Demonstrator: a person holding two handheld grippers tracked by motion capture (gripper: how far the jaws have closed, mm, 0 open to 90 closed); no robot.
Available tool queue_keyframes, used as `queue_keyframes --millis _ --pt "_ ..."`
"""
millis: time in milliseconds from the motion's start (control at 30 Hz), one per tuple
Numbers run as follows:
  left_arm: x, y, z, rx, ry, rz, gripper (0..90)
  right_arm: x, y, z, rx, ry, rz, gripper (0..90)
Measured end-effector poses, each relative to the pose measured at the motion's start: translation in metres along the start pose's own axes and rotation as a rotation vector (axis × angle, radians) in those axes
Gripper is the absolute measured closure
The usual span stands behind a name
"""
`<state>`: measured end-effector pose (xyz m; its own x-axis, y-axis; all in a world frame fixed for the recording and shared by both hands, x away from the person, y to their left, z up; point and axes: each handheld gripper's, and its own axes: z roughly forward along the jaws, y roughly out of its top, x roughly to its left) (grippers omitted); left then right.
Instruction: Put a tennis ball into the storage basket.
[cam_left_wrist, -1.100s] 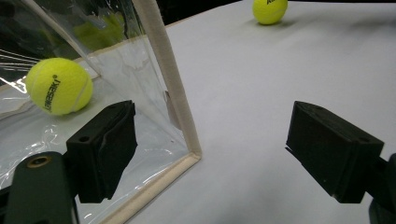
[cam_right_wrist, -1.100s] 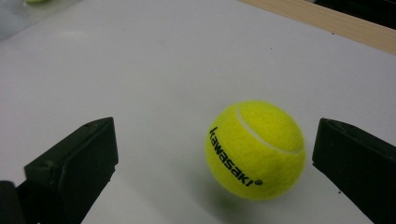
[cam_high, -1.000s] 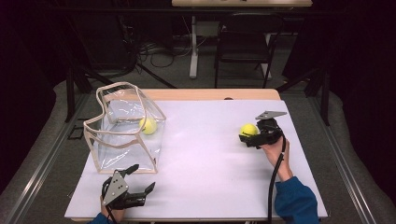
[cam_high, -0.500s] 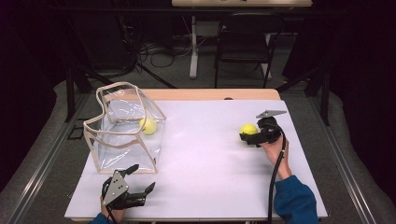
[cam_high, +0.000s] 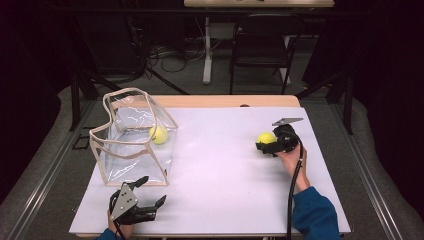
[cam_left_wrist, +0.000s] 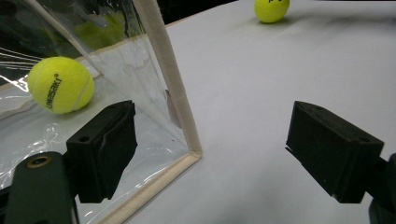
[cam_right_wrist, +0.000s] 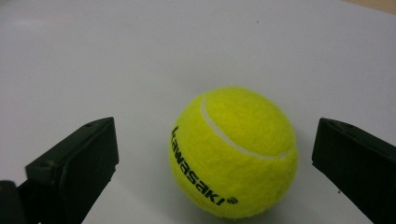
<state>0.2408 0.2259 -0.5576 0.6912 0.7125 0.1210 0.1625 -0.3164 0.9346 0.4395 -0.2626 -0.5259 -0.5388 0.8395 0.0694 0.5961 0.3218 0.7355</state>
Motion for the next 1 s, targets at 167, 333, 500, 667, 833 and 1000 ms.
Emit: queue_keyframes --millis 167,333,500,667,833,1000 --pt "0.0 0.0 -0.001 0.001 0.002 0.0 15.9 -0.001 -0.002 0.005 0.023 -0.004 0.009 0.3" --pt "0.0 0.0 0.0 0.0 0.0 0.0 15.9 -0.001 -0.002 0.008 0.038 -0.013 0.008 3.3" --pt "0.0 0.0 -0.001 0.001 0.002 0.0 15.9 0.0 -0.003 0.011 0.063 -0.019 0.005 9.1" --pt "0.0 0.0 -0.001 0.001 0.001 0.004 15.9 0.0 -0.003 0.012 0.072 -0.036 0.004 14.5" --pt "0.0 0.0 -0.001 0.001 0.002 0.004 15.9 0.0 -0.004 0.013 0.081 -0.059 0.01 20.5" --pt "0.0 0.0 0.0 0.001 0.001 -0.002 15.9 -0.002 -0.005 0.013 0.074 -0.073 0.024 25.3"
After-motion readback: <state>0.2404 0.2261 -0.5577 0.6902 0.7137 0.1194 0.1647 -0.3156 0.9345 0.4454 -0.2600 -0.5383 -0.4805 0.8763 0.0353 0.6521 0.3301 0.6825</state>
